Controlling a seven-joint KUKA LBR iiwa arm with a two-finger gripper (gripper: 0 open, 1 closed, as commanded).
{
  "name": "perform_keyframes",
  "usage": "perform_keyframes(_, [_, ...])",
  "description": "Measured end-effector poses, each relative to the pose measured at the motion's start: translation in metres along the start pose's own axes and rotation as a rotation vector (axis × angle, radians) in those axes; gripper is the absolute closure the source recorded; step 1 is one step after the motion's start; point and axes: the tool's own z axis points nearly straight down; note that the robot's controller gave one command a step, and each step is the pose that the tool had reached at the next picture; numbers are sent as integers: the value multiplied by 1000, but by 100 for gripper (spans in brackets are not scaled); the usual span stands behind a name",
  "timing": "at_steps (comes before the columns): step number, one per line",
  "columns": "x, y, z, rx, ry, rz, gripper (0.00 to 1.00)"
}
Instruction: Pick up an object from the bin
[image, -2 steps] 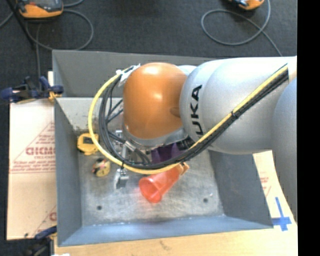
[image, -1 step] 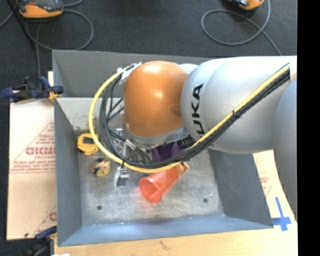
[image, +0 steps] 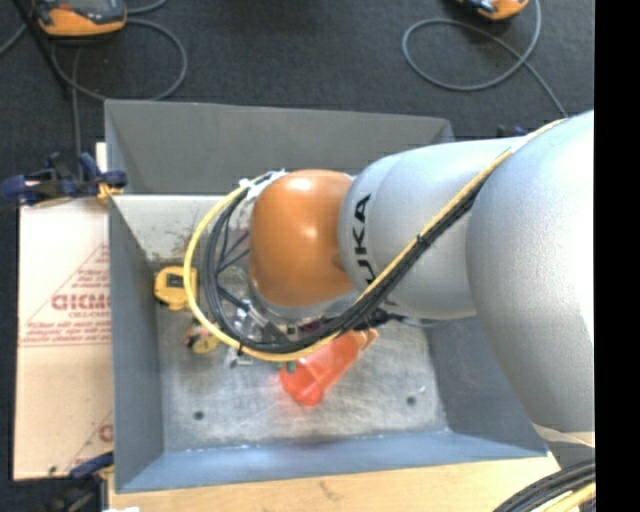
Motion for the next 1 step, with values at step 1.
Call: perform_keyframes(1, [0,0,0,0,0,2,0])
